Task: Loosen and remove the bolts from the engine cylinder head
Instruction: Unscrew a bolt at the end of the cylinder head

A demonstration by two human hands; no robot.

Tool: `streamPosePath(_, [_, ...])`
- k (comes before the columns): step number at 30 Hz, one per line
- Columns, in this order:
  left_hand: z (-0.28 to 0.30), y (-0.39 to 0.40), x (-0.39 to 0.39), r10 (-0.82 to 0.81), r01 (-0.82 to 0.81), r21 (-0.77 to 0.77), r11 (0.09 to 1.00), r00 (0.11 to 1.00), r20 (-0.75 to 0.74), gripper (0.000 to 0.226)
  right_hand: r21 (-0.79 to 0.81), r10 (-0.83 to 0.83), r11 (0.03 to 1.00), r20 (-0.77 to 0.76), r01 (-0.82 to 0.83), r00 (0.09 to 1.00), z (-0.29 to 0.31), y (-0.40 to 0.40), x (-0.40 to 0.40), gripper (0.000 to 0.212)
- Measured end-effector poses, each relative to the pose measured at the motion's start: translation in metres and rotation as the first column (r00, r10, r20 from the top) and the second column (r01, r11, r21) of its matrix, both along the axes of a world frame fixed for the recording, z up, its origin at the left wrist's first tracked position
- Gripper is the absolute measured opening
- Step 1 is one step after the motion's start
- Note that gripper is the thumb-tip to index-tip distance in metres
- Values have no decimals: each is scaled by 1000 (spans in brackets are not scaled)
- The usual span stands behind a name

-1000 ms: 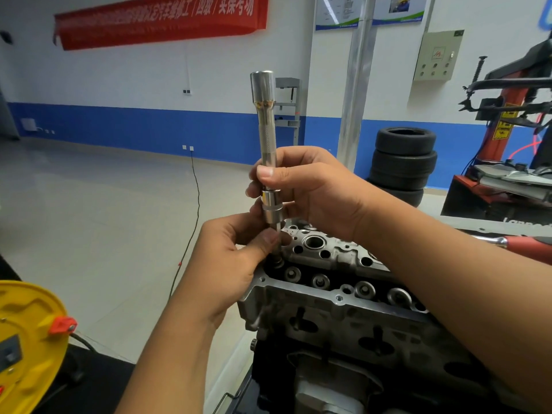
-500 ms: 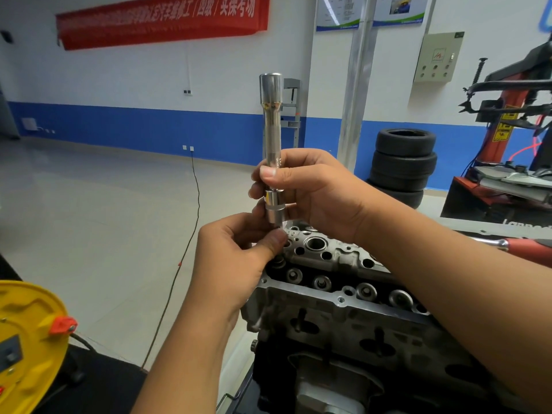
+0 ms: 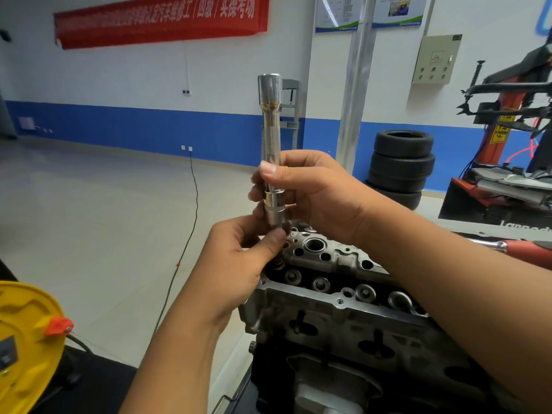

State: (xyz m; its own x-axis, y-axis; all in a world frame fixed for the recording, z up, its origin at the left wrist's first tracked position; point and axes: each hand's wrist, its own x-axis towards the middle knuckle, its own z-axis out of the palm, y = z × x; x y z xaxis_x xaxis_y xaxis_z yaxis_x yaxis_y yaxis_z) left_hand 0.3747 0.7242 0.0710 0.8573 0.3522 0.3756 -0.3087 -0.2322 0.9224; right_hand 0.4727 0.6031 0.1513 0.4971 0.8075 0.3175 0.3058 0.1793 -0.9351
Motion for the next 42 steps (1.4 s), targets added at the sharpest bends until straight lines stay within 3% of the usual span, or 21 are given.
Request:
streamPosePath(2, [-2, 1, 1, -9, 9, 20, 1000, 1000, -13, 19, -1, 5, 1000, -11, -5, 1000, 0, 0, 0, 21])
streamPosePath(4, [-3, -2, 3, 75, -76, 22, 997, 996, 44, 11, -1, 10, 1000, -17, -10, 1000, 0, 1, 0, 21])
streamPosePath(7, [-1, -4, 3, 155, -154, -25, 988, 984, 87, 31, -2, 10, 1000, -20, -10, 1000, -1, 1, 1, 20])
streamPosePath(10, [0, 1, 1, 38, -37, 108, 994, 999, -13, 17, -4, 9, 1000, -21, -9, 1000, -1, 1, 2, 20])
streamPosePath(12, [-3, 6, 2, 1, 5, 114, 993, 999, -54, 24, -3, 13, 1000, -24, -13, 1000, -1, 1, 2, 20])
streamPosePath(17, [-7, 0, 6, 137, -138, 9, 990, 990, 39, 27, -4, 8, 1000, -26, -8, 1000, -1, 2, 1, 22])
streamPosePath(27, [-9, -1, 2, 218, -222, 41, 974, 971, 97, 17, 7, 6, 1000, -5, -6, 1000, 0, 1, -3, 17])
streamPosePath(30, [-8, 0, 0, 156, -163, 97, 982, 985, 70, 6, 32, 1, 999, 1, -1, 1000, -1, 1, -2, 12])
streamPosePath(32, [-8, 0, -2, 72, -76, 98, 992, 996, 44, 13, 43, 10, 999, 6, -10, 1000, -1, 1, -1, 14])
streamPosePath(38, [-6, -5, 0, 197, -196, -25, 980, 975, 107, 16, -23, 67, 997, -4, -67, 998, -1, 1, -1, 26])
streamPosePath(42, [-4, -2, -2, 142, -143, 4, 990, 986, 92, 23, -21, 40, 999, 22, -40, 999, -1, 2, -3, 14])
